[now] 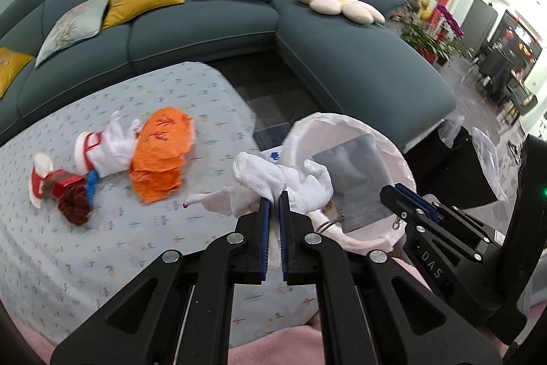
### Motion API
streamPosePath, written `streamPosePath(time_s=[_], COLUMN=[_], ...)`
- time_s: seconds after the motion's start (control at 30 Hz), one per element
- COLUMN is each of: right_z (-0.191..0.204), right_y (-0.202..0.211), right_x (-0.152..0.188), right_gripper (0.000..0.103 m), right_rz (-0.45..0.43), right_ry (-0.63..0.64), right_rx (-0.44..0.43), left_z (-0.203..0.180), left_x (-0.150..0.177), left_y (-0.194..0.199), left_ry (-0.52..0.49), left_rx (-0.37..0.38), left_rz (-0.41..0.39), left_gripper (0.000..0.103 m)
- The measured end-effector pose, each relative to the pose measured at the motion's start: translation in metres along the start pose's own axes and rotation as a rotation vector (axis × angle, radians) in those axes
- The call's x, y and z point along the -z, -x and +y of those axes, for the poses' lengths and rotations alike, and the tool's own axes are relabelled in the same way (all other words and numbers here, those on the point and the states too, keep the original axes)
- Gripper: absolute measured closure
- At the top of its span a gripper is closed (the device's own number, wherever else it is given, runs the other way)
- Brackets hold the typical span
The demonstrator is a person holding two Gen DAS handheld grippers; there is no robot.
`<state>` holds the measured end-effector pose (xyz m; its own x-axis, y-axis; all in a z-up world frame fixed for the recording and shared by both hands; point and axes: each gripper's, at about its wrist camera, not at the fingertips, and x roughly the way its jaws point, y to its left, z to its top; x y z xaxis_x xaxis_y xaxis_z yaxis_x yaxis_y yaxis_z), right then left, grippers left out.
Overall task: Collect trash
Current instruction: 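Carry the grey bag and white gloves over the bin and open the left tool, then open the right tool to drop the grey bag into the bin, then withdraw both tools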
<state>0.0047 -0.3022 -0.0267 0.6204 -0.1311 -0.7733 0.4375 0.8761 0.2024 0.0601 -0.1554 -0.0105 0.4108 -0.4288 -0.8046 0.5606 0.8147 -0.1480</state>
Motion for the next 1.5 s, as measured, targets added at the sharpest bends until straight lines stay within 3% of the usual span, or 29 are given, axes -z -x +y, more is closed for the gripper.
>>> streamPosePath(time_s=[0.33,0.63,0.7,0.77,1.5], right_z=[-0.063,-0.096,-0.097,-0.098,-0.065], right_y=[0.002,-0.001,-0.004,-0.005,-0.026], right_x=[-0.001,0.002,0.002,0.002,-0.010], right_gripper=[0.093,0.093,0.093,0.093,0.092], right_rz=[-0.013,-0.005,-0.001,0.003,0.024], right_ry=[-0.100,-0.154,-0.156,-0.157,-0.093], right_rx=[0.071,0.095,0.095,0.094,0.065], left_z=[-0.048,-0.079,-0.083,-0.084,-0.048], left_x=[-0.009,-0.014,-0.015,-0.015,-0.012], left_y=[-0.029,-0.053,-0.055,-0.057,-0.052], left_ry=[-0.070,-0.101,-0.099,-0.087,-0.021], left_rx=[0.027,0.053,0.045,0.035,-0.007], left_rz=[0.036,0.069,0.071,0.067,0.063], left_gripper=[0.098,0.094,0.075,0.063,0.062])
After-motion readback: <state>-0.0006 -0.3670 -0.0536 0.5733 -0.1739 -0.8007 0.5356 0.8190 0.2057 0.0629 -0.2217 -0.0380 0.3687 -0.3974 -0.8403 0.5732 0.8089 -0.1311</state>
